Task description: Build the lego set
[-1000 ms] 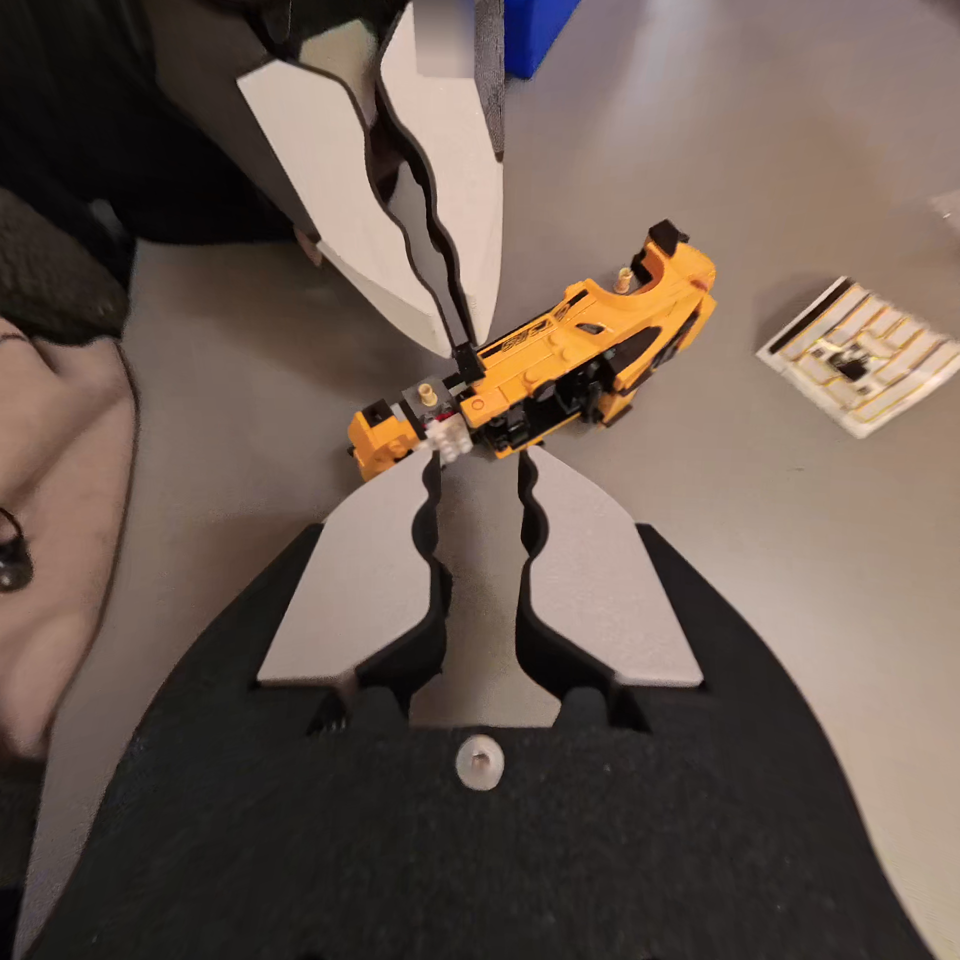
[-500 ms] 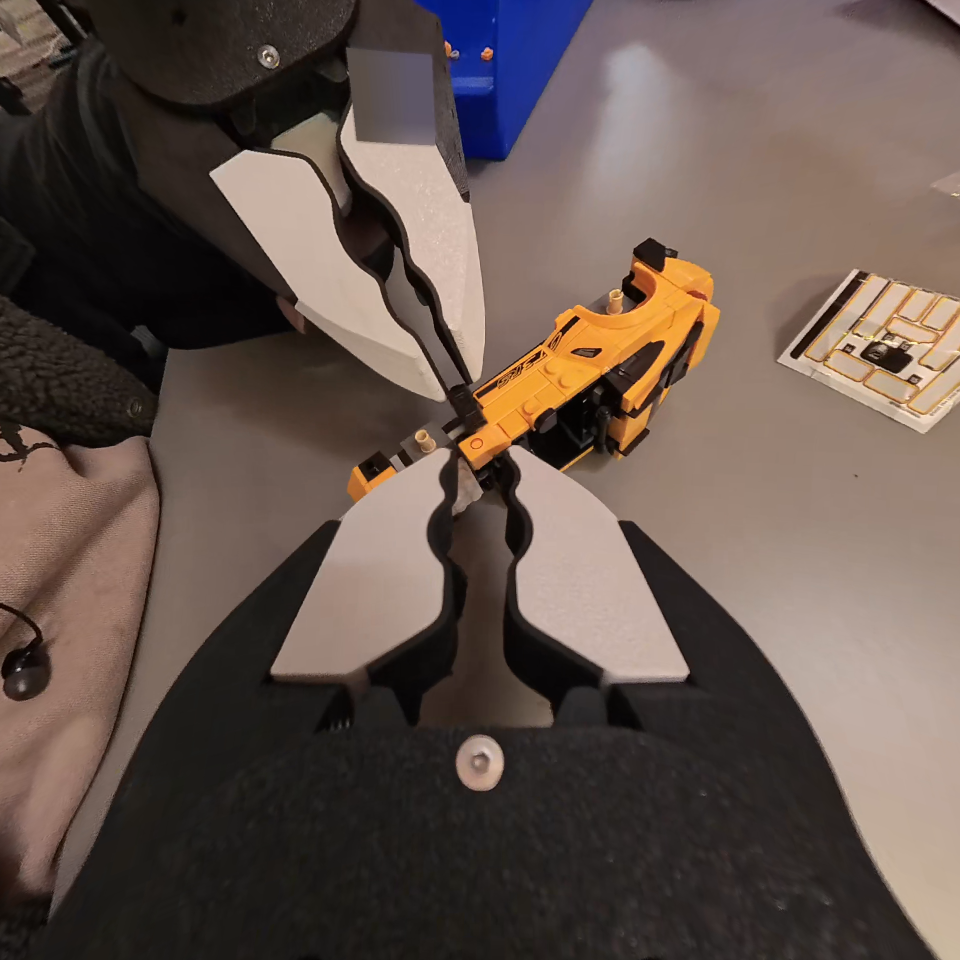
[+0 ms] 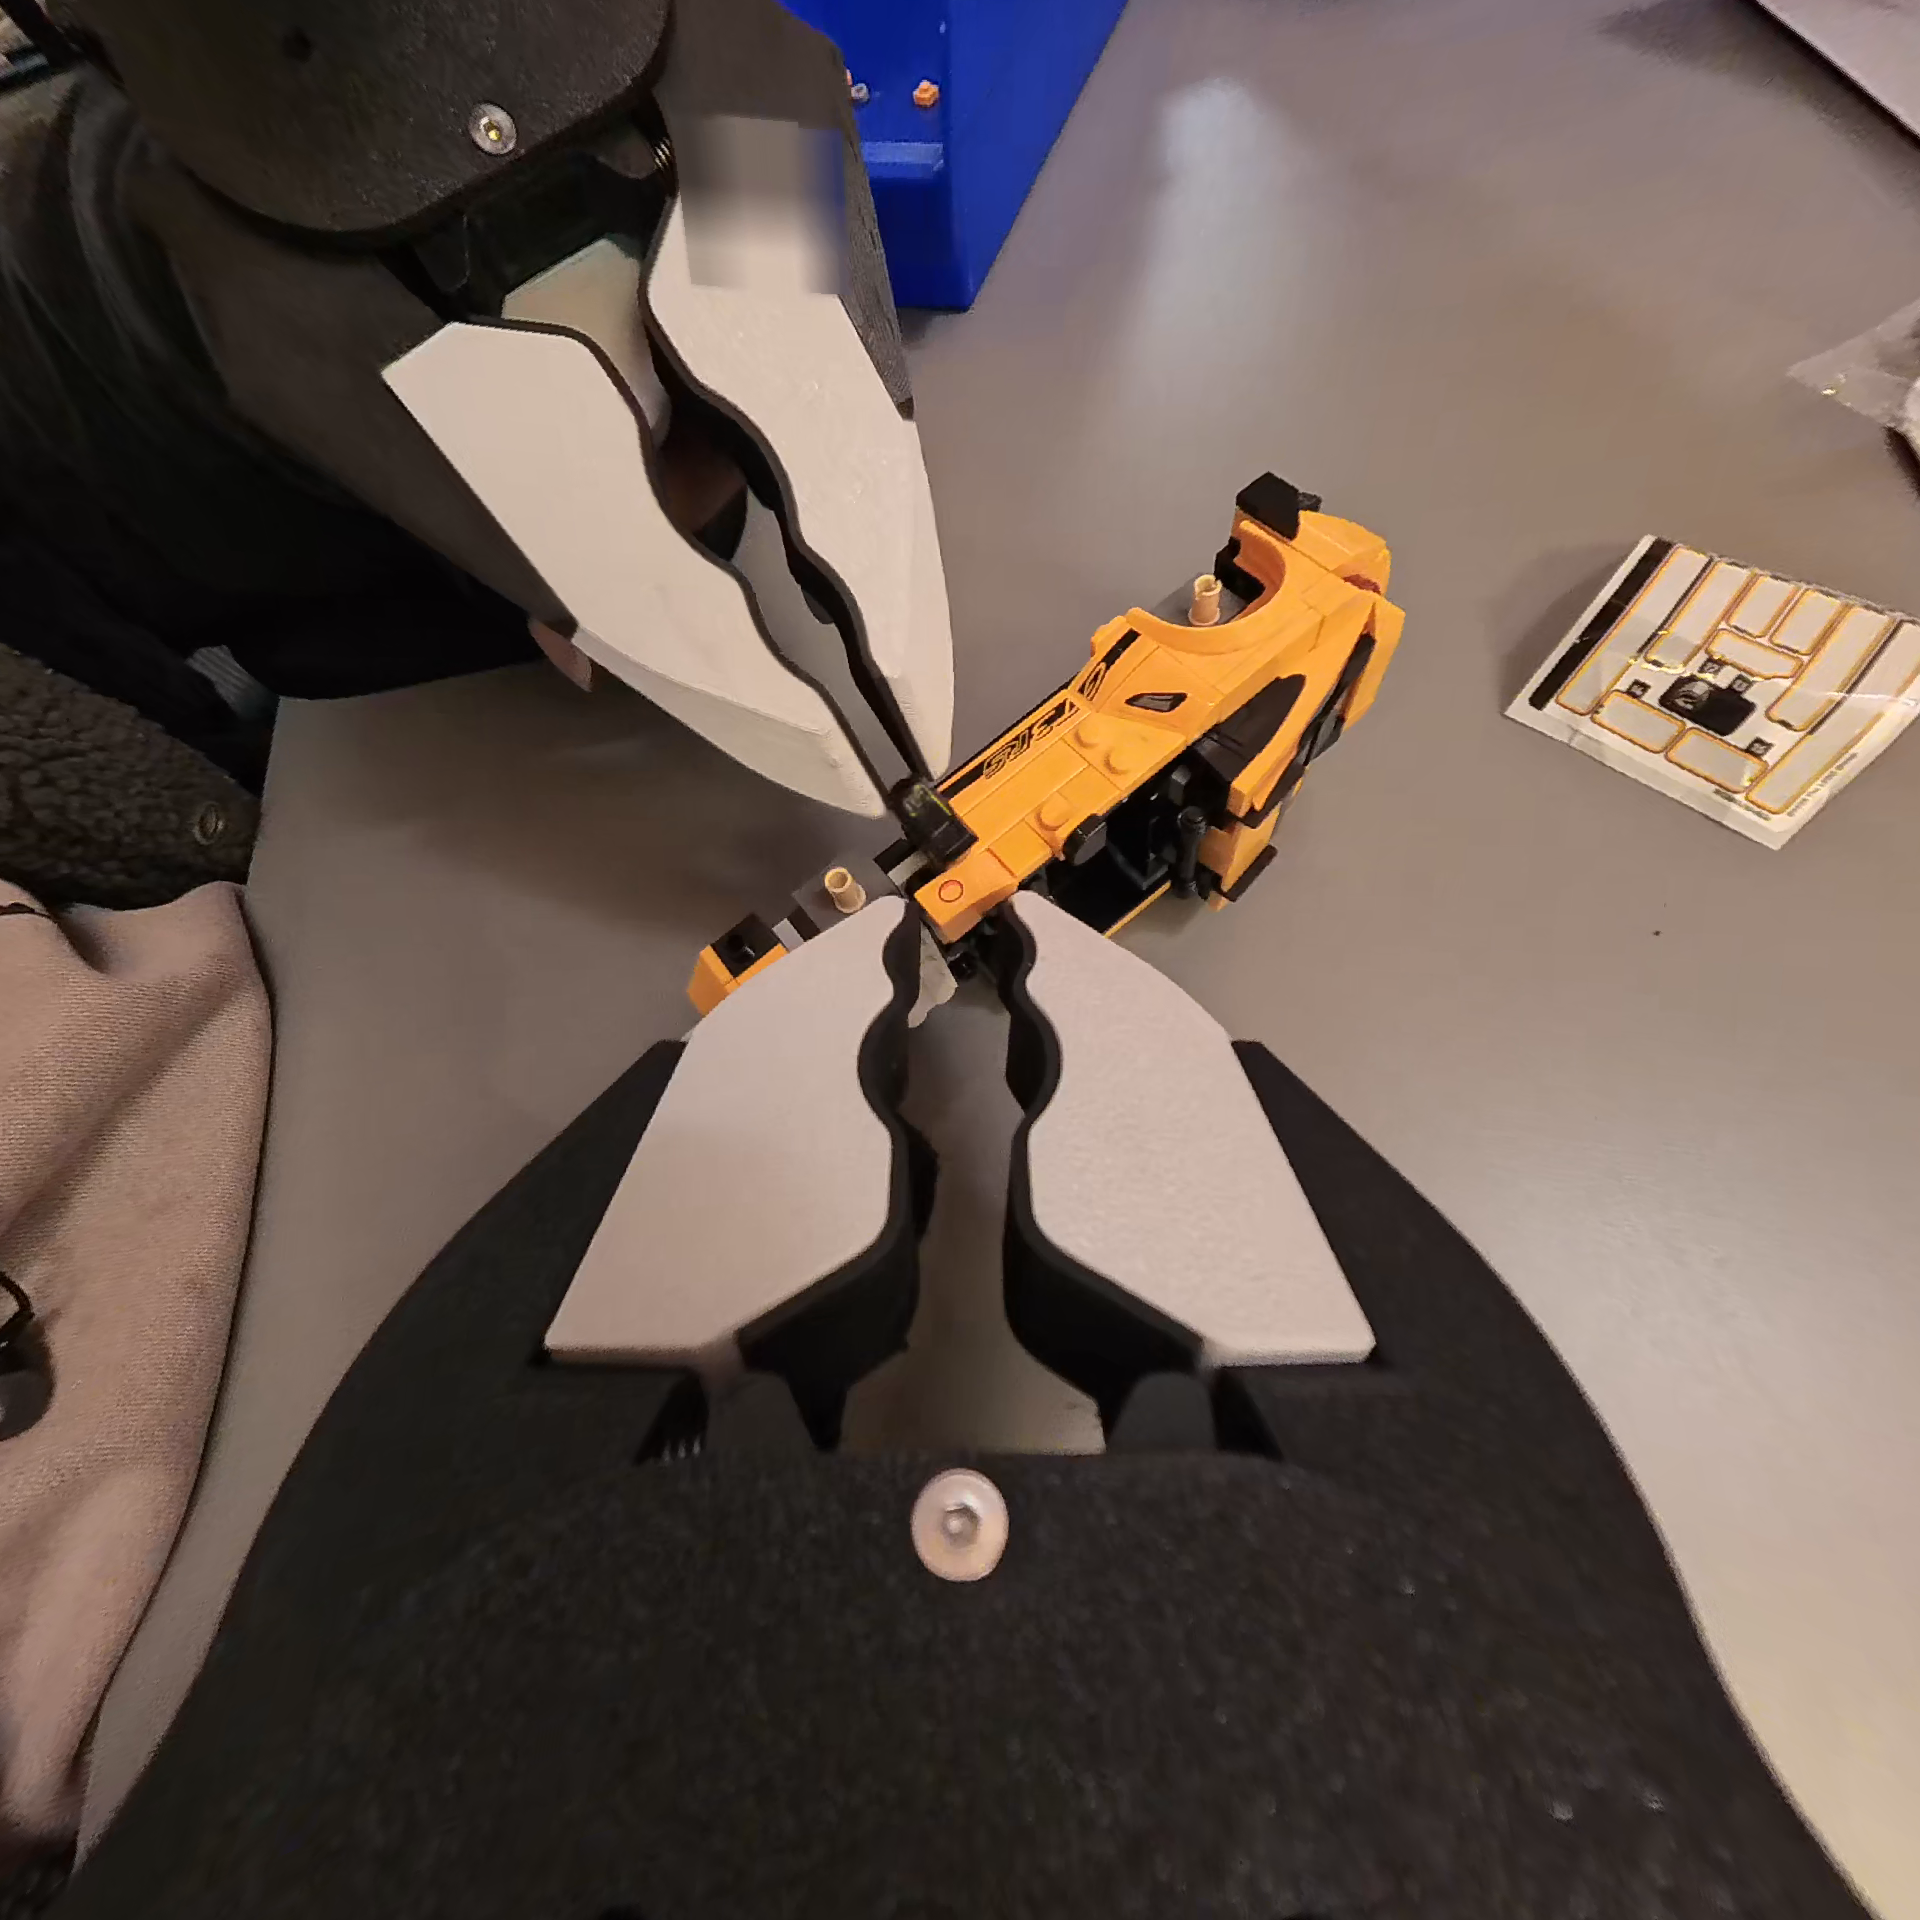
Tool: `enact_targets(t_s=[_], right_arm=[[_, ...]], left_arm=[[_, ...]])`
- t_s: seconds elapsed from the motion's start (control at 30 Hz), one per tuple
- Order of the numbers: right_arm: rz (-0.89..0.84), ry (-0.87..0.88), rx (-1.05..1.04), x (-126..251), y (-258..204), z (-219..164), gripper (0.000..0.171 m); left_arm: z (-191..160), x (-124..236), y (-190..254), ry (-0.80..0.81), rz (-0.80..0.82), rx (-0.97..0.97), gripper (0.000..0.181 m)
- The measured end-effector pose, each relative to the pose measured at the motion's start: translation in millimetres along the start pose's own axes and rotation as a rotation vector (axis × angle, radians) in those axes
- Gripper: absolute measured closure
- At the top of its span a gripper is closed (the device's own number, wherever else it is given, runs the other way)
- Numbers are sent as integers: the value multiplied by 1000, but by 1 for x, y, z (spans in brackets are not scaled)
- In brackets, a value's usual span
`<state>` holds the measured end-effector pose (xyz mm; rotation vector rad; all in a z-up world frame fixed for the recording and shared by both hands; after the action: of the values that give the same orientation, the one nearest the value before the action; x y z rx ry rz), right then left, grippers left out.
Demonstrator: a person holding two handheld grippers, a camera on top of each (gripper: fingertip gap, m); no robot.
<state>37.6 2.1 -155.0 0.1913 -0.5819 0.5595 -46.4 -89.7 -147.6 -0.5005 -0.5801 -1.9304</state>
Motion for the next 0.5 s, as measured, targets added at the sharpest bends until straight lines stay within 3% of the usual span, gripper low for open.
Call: enact_targets(t_s=[0.5], right_arm=[[15, 22, -32, 0, -2, -1, 155]], left_arm=[[-1, 0, -5, -2, -71, 189, 176]])
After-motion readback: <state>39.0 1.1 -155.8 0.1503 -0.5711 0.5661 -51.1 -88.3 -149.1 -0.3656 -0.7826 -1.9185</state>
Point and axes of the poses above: each gripper's, where its closed fingertips meet, x back along the fingers, z out of its top, y = z × x across the jaws, the point moved 7 cm from there along x, back along the fingers, and after that the axes turned 12 degrees about x, right-handed, at the moved point
